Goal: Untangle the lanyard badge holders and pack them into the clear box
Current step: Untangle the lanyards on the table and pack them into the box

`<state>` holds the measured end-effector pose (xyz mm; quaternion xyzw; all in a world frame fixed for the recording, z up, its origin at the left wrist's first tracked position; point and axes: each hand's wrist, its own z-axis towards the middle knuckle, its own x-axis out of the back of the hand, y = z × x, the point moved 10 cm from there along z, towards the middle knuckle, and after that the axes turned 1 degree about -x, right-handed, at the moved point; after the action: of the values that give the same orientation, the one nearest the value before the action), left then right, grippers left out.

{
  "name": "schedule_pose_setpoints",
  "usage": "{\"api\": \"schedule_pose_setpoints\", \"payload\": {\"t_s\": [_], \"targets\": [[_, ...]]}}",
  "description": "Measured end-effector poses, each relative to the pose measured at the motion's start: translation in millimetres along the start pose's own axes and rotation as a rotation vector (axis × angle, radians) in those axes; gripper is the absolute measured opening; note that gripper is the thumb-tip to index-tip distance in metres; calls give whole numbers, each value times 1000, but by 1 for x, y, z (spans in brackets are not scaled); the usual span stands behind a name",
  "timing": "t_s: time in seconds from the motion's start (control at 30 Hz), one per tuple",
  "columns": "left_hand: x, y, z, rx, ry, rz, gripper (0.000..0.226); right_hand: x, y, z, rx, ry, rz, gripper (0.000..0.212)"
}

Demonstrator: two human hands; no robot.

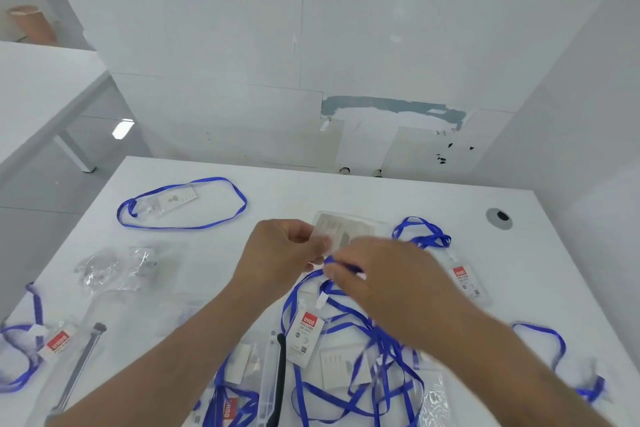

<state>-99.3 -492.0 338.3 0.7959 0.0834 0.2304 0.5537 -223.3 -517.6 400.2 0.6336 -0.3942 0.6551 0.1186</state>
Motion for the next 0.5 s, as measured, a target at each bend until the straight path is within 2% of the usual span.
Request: {"api": "schedule_pose_setpoints", "payload": {"t_s": [0.07, 0.13, 0.27, 0.33, 0.4, 0.43, 0.5], "targets": [[-5, -5, -5, 10, -55, 52, 9, 29, 12, 11, -19, 21, 34, 21], [-13, -12, -13, 65, -170, 52, 10, 47, 32, 24, -52, 16, 256, 10], [-27, -22, -29, 207, -390, -204, 17, 23, 78, 37, -189, -42, 706, 2], [-29, -22, -31, 242, -400, -358, 9, -9, 98, 34, -299, -38, 852, 8], [-28, -24, -28, 281, -355, -507, 6, -37, 108, 26, -403, -18, 906, 30], [-26, -27, -25, 305, -310, -575, 10, -49, 104, 20, -412, -27, 882, 41], [-19, -36, -16, 332, -191, -661, 26, -66, 80, 7, -327, -73, 781, 47]]}}
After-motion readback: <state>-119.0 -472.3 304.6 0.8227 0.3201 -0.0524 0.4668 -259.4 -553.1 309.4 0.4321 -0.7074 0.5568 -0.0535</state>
